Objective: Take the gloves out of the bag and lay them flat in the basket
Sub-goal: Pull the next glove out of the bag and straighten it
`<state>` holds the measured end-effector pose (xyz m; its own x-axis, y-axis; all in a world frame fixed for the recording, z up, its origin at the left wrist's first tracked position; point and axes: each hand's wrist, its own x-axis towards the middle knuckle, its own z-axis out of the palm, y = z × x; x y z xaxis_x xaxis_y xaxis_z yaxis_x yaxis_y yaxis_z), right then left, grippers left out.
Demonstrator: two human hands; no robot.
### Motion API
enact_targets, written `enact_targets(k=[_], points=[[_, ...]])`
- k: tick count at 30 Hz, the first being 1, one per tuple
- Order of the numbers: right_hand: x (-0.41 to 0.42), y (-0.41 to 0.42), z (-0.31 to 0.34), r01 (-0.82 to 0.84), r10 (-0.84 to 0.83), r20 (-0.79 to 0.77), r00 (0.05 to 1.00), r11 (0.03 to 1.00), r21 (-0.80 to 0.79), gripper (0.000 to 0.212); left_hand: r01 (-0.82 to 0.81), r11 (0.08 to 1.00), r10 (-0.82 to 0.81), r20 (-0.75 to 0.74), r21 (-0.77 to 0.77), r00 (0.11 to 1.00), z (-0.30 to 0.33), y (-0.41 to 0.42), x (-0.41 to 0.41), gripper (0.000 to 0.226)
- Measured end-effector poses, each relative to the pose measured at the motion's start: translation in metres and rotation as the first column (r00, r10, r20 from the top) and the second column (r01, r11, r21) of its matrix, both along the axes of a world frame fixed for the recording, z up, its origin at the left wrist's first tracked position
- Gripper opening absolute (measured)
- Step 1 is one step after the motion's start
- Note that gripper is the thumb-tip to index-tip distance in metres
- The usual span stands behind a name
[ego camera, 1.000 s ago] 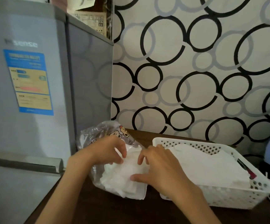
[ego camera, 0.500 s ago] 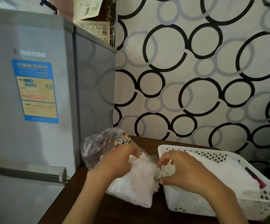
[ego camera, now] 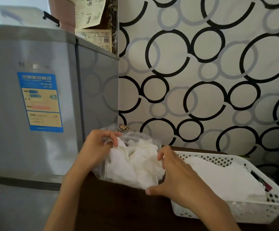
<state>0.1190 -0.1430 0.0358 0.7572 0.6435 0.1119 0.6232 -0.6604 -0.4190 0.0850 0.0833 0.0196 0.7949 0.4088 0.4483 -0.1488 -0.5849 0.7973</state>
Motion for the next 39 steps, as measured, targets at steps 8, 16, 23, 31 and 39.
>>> enact_targets(k=[8, 16, 23, 31, 39], points=[[0.001, 0.009, -0.006, 0.092, -0.092, 0.269, 0.959, 0.996, 0.015, 0.039, 0.003, 1.000, -0.003, 0.044, -0.014, 0.999, 0.008, -0.009, -0.002, 0.062], [0.027, 0.028, -0.036, 0.092, -0.136, 0.137, 0.981, 0.952, 0.291, 0.016, -0.041, 0.986, 0.049, -0.047, 0.160, 0.998, 0.001, -0.036, 0.011, 0.030], [0.033, 0.025, -0.031, 0.102, -0.006, -0.175, 0.985, 0.832, 0.545, 0.014, 0.196, 0.962, -0.121, -0.343, 0.192, 0.931, 0.008, -0.050, 0.009, 0.039], [0.042, 0.005, -0.016, 0.193, -0.049, -0.268, 0.962, 0.815, 0.546, 0.011, 0.048, 0.887, 0.125, -0.339, 0.459, 0.933, -0.003, -0.053, 0.015, 0.071], [0.048, -0.005, -0.016, 0.071, 0.051, -0.351, 0.935, 0.943, 0.326, 0.026, -0.003, 0.904, 0.134, -0.276, 0.427, 0.952, -0.003, -0.042, 0.008, 0.058]])
